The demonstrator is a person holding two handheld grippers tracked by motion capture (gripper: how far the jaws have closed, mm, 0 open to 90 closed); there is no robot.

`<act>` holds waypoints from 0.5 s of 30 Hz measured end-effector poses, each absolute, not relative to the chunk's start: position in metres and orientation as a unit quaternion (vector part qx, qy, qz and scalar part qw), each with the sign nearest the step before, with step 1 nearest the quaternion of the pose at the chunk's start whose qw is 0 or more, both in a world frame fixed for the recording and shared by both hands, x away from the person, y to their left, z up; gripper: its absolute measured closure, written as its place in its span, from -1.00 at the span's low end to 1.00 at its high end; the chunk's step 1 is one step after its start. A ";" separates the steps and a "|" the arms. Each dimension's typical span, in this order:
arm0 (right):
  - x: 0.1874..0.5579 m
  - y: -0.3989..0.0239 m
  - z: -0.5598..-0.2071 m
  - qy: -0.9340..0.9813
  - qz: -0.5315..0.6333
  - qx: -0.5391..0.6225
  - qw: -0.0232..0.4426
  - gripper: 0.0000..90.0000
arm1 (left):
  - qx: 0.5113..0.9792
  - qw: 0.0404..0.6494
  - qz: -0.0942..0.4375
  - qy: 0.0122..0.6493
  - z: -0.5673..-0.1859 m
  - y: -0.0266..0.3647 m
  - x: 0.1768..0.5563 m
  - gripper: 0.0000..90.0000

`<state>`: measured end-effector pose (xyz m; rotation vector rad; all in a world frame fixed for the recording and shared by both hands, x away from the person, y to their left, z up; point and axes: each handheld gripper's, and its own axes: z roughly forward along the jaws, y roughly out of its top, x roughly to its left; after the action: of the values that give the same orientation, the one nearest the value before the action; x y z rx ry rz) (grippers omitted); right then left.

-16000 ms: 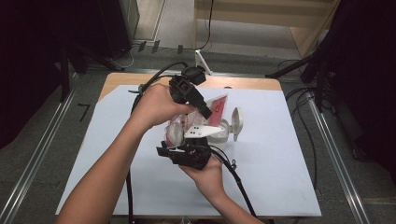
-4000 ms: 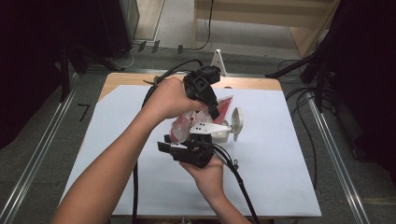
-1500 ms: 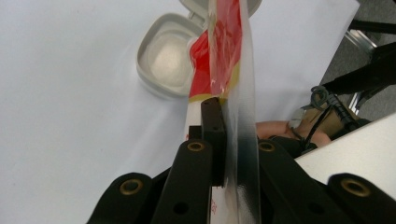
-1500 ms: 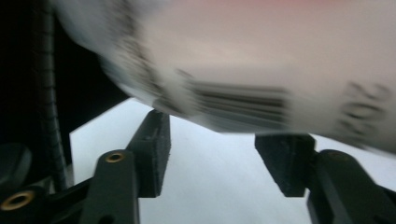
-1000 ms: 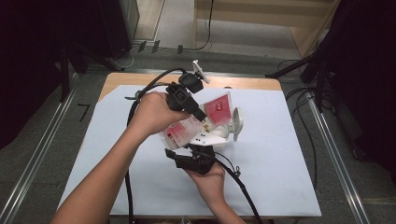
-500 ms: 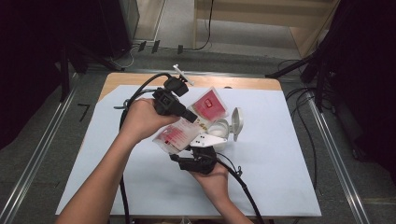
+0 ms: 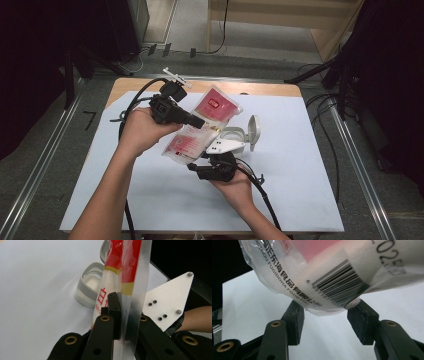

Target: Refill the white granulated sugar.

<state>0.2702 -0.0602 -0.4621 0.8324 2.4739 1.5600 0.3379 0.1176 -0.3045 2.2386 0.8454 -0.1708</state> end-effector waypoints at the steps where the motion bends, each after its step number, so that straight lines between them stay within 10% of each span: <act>1: 0.271 -0.061 -0.462 0.813 0.512 0.273 0.048 0.09 | 0.866 0.371 -0.065 0.330 -0.305 0.120 0.337 1.00; 15: 0.276 -0.073 -0.454 0.838 0.498 0.222 -0.008 0.16 | 0.861 0.365 -0.031 0.352 -0.310 0.148 0.342 1.00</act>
<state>0.2755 -0.0731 -0.4535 0.7022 2.6452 1.5734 0.3421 0.1476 -0.3104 2.2155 0.9060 -0.0791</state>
